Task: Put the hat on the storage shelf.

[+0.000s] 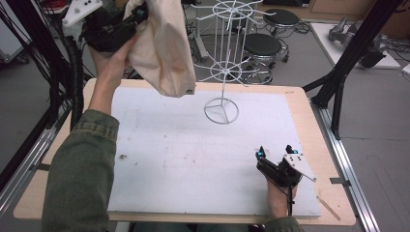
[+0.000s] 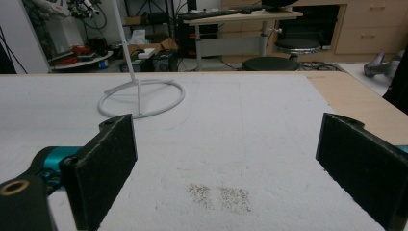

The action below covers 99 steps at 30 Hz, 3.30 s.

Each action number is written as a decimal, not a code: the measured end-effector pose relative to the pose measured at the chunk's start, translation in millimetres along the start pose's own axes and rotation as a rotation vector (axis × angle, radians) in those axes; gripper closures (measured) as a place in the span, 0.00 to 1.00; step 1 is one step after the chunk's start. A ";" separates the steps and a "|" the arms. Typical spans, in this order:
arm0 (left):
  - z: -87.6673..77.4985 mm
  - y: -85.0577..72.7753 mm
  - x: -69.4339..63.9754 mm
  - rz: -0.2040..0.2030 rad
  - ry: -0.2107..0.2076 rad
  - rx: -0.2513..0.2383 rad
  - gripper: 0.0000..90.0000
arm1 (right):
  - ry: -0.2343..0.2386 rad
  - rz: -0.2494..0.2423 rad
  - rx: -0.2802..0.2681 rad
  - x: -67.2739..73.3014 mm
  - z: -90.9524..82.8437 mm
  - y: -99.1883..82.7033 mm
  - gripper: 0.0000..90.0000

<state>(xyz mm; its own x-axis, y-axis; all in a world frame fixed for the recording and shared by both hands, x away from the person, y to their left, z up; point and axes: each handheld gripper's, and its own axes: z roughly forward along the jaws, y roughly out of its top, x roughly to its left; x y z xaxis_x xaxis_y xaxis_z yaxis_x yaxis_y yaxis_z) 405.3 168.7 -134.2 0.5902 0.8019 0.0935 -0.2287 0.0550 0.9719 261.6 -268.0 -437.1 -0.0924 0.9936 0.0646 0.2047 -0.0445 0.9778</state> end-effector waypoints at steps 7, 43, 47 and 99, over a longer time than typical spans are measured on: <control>32.6 1.6 -13.7 0.011 -0.024 0.015 0.88 | 0.006 0.006 -0.004 0.3 -1.3 0.1 0.07; 92.8 -33.3 -22.1 0.031 0.073 0.320 0.76 | 0.015 0.013 -0.003 2.8 -2.7 -0.4 0.07; 89.4 -40.2 -20.3 0.005 0.054 0.327 0.74 | 0.018 0.006 -0.006 3.1 -3.2 -0.1 0.07; 37.9 -40.5 -1.6 -0.080 0.033 0.240 0.21 | 0.007 0.007 -0.013 4.7 -4.4 1.1 0.07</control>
<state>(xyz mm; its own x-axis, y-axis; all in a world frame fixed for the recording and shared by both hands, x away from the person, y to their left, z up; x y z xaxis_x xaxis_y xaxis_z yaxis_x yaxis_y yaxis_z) 442.9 142.7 -165.5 0.5723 0.8200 0.0113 0.0102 -0.0209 0.9997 257.1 -263.8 -434.9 -0.0981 0.9925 0.0725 0.1925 -0.0525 0.9799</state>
